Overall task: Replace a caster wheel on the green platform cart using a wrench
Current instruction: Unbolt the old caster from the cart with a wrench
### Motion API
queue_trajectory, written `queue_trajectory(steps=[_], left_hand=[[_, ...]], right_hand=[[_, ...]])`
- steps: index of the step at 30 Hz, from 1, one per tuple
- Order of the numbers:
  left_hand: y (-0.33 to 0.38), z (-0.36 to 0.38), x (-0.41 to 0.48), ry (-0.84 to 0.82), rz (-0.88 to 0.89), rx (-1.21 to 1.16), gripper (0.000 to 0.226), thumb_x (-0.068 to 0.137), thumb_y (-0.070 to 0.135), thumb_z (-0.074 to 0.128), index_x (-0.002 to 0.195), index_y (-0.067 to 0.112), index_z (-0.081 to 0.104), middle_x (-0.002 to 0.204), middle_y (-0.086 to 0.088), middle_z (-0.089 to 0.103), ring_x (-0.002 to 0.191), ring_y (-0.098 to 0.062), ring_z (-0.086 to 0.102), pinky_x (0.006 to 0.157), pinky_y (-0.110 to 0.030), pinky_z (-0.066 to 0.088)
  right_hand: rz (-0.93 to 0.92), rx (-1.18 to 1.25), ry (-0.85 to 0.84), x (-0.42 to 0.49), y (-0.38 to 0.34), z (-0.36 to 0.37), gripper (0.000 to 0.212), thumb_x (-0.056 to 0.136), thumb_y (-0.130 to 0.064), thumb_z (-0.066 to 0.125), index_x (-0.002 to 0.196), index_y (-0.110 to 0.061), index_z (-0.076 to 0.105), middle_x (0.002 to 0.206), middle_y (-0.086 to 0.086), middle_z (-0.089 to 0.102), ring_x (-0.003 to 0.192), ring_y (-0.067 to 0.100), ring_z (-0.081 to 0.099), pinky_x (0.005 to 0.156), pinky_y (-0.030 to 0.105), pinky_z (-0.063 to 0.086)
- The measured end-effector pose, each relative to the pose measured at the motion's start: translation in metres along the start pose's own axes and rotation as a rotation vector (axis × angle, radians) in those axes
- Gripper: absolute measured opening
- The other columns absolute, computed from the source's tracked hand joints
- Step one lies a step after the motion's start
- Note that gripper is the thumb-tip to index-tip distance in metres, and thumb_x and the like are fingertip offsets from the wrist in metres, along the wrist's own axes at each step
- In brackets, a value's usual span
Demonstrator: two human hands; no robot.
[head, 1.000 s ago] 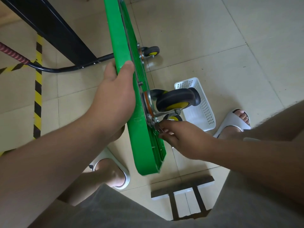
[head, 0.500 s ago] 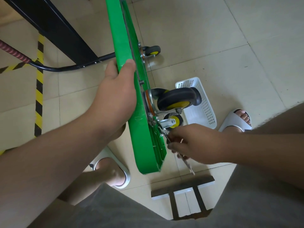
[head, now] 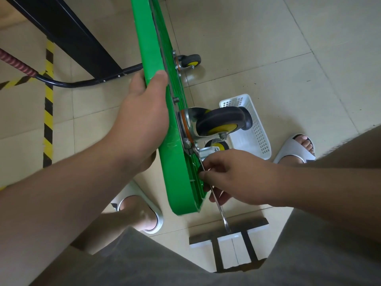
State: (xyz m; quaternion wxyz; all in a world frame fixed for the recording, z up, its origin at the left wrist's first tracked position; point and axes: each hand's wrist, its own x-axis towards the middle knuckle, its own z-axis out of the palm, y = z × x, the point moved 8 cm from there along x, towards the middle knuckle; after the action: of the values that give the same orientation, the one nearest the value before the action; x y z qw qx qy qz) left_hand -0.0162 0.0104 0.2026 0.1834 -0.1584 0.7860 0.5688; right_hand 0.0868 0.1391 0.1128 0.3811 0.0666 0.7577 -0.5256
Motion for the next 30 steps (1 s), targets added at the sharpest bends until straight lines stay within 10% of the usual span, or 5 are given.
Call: queue_trajectory(steps=[17,23,30], left_hand=[[-0.002,0.000,0.000,-0.011,-0.014,-0.030,0.015,0.107,0.045,0.042,0.111,0.043,0.057,0.107,-0.006,0.067,0.086,-0.022,0.064,0.087,-0.050,0.061],[0.000,0.000,0.001,-0.015,0.002,-0.004,0.023,0.108,0.045,0.040,0.126,0.040,0.055,0.094,0.003,0.061,0.079,-0.016,0.062,0.065,-0.030,0.061],[0.000,0.000,0.001,-0.018,-0.004,-0.012,0.027,0.108,0.045,0.040,0.130,0.038,0.054,0.102,0.000,0.067,0.087,-0.022,0.069,0.075,-0.033,0.064]], right_hand=[[-0.180,-0.393,0.118,0.026,0.004,-0.015,0.028,0.099,-0.037,0.062,0.122,-0.024,0.069,0.105,-0.003,0.073,0.089,0.021,0.071,0.087,0.044,0.058],[-0.231,-0.378,0.203,0.033,0.003,-0.016,0.023,0.099,-0.033,0.064,0.119,-0.026,0.071,0.106,-0.001,0.073,0.094,0.017,0.068,0.091,0.041,0.057],[-0.137,-0.507,0.109,0.016,0.010,-0.015,0.031,0.100,-0.038,0.061,0.128,-0.025,0.060,0.113,-0.004,0.072,0.096,0.014,0.069,0.090,0.035,0.057]])
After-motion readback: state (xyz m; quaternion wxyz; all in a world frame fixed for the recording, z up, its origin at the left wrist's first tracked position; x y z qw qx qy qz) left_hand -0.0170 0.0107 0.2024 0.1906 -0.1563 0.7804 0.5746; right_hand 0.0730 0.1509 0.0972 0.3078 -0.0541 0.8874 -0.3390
